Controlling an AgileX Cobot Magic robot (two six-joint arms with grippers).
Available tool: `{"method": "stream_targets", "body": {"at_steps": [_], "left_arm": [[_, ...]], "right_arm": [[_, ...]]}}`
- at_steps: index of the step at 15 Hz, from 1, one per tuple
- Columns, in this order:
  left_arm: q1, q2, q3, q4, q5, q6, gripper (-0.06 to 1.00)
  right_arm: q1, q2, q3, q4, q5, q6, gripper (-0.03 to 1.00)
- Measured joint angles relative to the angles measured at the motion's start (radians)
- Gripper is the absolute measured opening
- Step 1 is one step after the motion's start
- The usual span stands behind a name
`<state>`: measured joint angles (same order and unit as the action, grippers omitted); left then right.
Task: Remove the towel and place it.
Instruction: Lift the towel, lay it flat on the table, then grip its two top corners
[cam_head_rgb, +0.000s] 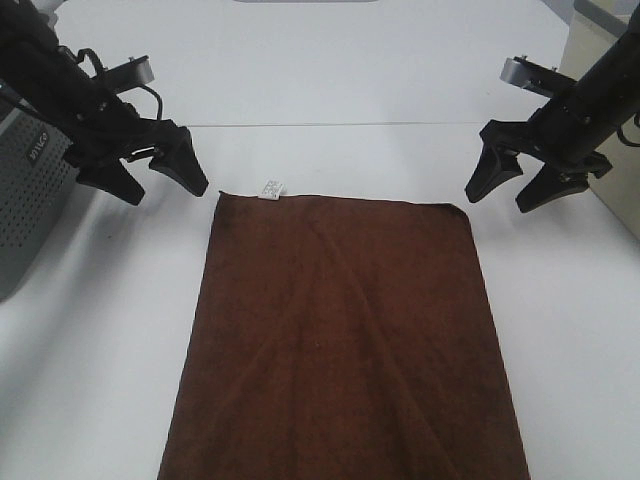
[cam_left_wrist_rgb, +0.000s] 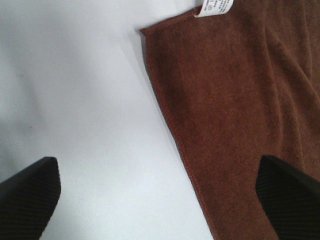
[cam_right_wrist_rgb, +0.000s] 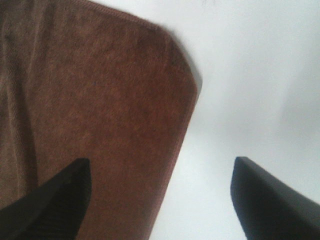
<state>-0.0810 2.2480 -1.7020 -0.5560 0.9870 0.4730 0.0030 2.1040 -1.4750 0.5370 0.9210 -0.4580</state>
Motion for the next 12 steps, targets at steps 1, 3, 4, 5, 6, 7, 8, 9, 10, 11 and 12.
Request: {"method": "stream_targets", "body": {"at_steps": [1, 3, 4, 5, 6, 7, 8, 9, 10, 11, 12], "left_arm": [[0.000, 0.023, -0.025, -0.002, 0.001, -0.001, 0.99], [0.000, 0.048, -0.041, -0.002, -0.001, -0.001, 0.99], [0.000, 0.051, -0.042, -0.002, -0.002, -0.002, 0.99], [0.000, 0.051, -0.042, -0.002, -0.004, -0.002, 0.99], [0.000, 0.055, -0.043, -0.002, -0.004, -0.002, 0.99], [-0.001, 0.065, -0.043, -0.002, -0.004, -0.002, 0.99], [-0.002, 0.081, -0.043, -0.002, -0.005, -0.001, 0.99], [-0.003, 0.097, -0.043, -0.002, -0.015, -0.001, 0.99], [-0.005, 0.111, -0.045, -0.014, -0.043, -0.001, 0.99], [-0.006, 0.115, -0.045, -0.027, -0.062, -0.001, 0.99], [-0.008, 0.119, -0.048, -0.037, -0.072, -0.001, 0.99]], "right_arm": [[0.000, 0.025, -0.019, -0.001, -0.019, 0.003, 0.75], [0.000, 0.040, -0.026, -0.005, -0.050, 0.017, 0.75], [0.000, 0.040, -0.027, -0.011, -0.051, 0.017, 0.75], [0.000, 0.040, -0.027, -0.024, -0.054, 0.017, 0.75], [0.000, 0.042, -0.027, -0.041, -0.054, 0.017, 0.75], [0.000, 0.052, -0.028, -0.053, -0.054, 0.017, 0.75], [0.000, 0.067, -0.028, -0.054, -0.061, 0.017, 0.75], [0.000, 0.085, -0.028, -0.055, -0.079, 0.020, 0.75], [0.000, 0.103, -0.028, -0.057, -0.119, 0.030, 0.75], [0.000, 0.112, -0.028, -0.057, -0.145, 0.036, 0.75], [0.000, 0.122, -0.028, -0.057, -0.160, 0.042, 0.75]]}}
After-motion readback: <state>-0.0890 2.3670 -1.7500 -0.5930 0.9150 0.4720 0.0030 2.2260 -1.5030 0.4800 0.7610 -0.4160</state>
